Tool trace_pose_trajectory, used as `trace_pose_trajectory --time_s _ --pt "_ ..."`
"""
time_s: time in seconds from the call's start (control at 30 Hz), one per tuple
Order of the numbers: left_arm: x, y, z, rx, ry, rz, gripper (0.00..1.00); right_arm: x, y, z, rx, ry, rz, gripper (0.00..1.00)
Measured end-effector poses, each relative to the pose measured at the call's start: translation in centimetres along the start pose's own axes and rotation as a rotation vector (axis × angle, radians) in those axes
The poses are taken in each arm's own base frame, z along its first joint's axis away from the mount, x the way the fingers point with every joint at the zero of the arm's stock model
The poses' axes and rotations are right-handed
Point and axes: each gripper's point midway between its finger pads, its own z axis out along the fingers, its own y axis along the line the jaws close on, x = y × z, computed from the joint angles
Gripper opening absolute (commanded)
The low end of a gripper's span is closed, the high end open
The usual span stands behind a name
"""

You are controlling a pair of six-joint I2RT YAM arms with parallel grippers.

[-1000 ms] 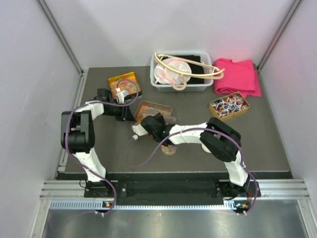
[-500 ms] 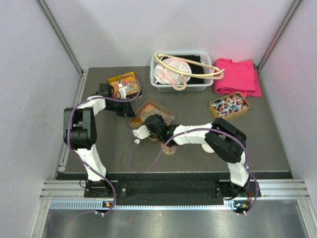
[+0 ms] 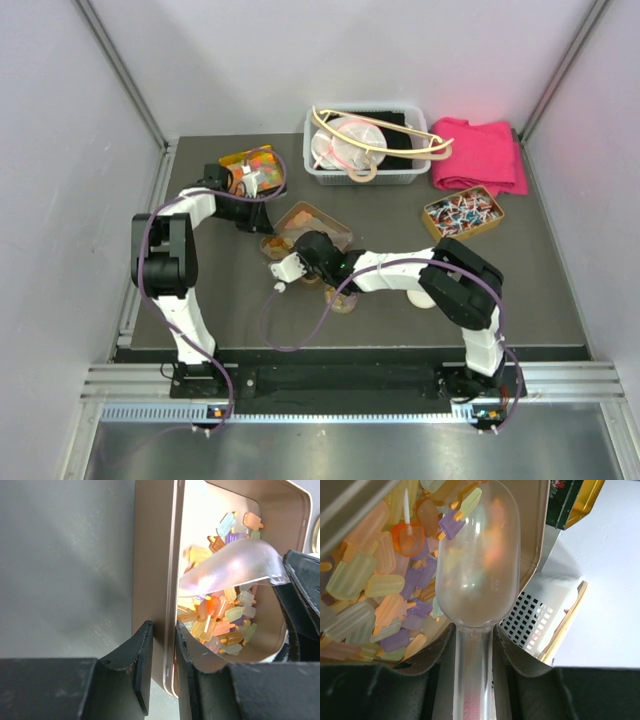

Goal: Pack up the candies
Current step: Scoop the fake candies from the storage box.

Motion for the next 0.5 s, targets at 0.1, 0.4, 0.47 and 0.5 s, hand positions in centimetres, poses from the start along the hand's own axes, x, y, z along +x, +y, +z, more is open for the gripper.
trace_pose_trajectory --time_s 0.1,0.4,0.47,0.5 --pt "-0.3 0.0 0.3 -0.010 0.008 0.027 0.00 0.2 0.2 -0.3 -0.021 0.001 -0.010 0.00" --pt "-1.3 -0.2 1.1 0.006 0.037 0.077 0.00 -0.1 0.3 -1.1 -0.092 -0.019 -0.023 0.00" --pt "-1.6 -0.3 1.3 0.008 0.040 0.096 0.00 -0.5 0.4 -1.1 -0.108 -0.036 -0.021 0.00" --pt "-1.6 -0.4 1.4 0.010 0.042 0.110 0.00 -0.6 0.4 -1.2 -0.116 -0.044 -0.016 0.00"
